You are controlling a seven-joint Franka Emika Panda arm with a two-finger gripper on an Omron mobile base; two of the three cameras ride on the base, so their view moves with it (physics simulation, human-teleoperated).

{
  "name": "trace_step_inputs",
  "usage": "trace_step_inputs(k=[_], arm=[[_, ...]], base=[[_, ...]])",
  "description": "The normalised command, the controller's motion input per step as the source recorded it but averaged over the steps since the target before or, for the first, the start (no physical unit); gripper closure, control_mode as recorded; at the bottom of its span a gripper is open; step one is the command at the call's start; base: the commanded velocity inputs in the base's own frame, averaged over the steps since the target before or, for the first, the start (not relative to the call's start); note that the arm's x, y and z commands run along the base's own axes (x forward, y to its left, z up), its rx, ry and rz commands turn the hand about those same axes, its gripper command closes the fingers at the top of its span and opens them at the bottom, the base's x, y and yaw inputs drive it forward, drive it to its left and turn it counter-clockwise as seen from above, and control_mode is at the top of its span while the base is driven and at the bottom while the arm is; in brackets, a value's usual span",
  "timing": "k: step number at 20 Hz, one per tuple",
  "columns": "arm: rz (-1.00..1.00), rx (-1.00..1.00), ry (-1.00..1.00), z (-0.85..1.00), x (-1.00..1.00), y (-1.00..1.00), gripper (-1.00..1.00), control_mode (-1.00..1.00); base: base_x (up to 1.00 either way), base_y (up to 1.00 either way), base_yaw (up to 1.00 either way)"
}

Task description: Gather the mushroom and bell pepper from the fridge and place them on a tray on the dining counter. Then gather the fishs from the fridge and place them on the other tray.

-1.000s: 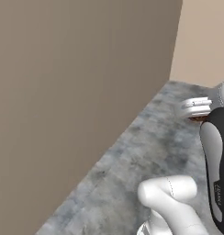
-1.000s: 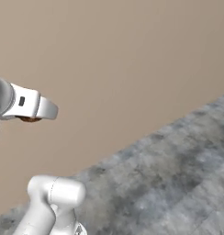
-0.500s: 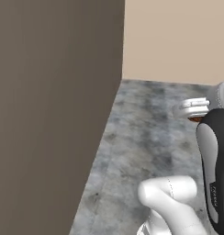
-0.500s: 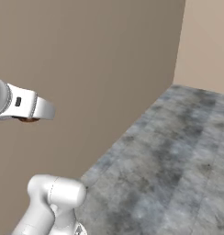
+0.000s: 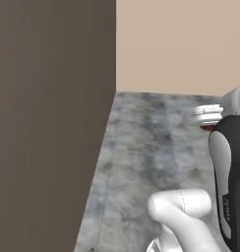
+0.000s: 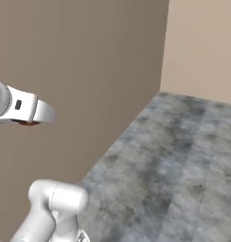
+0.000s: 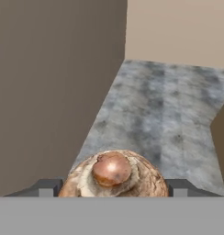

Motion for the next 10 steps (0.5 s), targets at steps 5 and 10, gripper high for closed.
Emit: trace_step_inputs(k=[5,10], arm=[[0.0,0.0,0.0,0.0,0.0,0.0,1.0,1.0],[0.0,0.0,0.0,0.0,0.0,0.0,1.0,1.0]], base=[[0.93,0.0,-0.46],[0.99,0.22,-0.31]])
